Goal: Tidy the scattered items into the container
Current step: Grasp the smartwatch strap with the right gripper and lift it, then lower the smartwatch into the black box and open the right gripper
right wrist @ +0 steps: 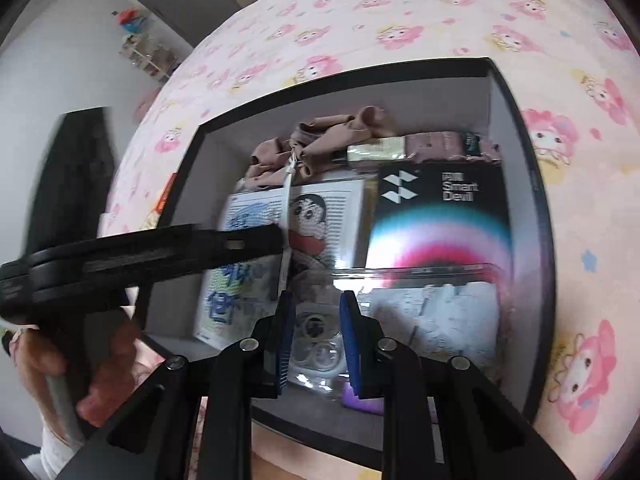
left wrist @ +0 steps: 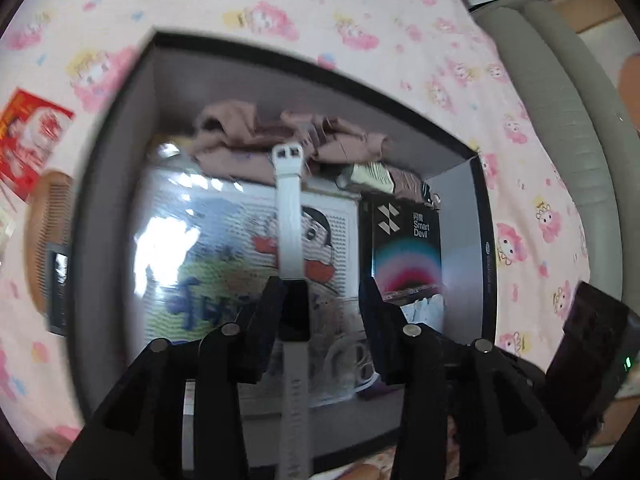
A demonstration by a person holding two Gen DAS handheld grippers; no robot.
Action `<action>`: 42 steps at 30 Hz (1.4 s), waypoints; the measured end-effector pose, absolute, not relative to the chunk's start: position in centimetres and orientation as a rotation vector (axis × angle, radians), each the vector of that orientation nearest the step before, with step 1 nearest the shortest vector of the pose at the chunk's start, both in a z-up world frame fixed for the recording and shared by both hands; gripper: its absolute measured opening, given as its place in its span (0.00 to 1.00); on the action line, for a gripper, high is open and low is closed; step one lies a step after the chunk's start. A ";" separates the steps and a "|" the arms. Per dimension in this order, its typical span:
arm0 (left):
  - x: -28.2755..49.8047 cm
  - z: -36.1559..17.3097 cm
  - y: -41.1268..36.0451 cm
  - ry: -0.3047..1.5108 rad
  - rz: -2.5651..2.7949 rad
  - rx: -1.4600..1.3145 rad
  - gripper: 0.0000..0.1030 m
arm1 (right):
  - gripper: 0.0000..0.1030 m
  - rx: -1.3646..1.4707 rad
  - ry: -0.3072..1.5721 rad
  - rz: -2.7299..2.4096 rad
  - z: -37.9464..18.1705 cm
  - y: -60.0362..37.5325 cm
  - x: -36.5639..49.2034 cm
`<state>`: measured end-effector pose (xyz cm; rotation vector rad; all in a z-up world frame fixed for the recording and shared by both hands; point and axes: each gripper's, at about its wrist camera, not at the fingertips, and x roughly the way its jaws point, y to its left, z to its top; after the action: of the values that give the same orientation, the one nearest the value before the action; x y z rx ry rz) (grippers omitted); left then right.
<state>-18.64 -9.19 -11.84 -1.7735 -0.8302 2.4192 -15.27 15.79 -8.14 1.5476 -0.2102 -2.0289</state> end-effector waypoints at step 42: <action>-16.2 -13.0 -5.2 -0.573 2.254 -2.008 0.39 | 0.08 1.553 -0.217 -2.011 -10.3 11.0 -20.4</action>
<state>-16.23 -5.21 -12.99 -2.0085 -0.5728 2.2541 -20.43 10.99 -10.29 1.5532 -0.2174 -2.0111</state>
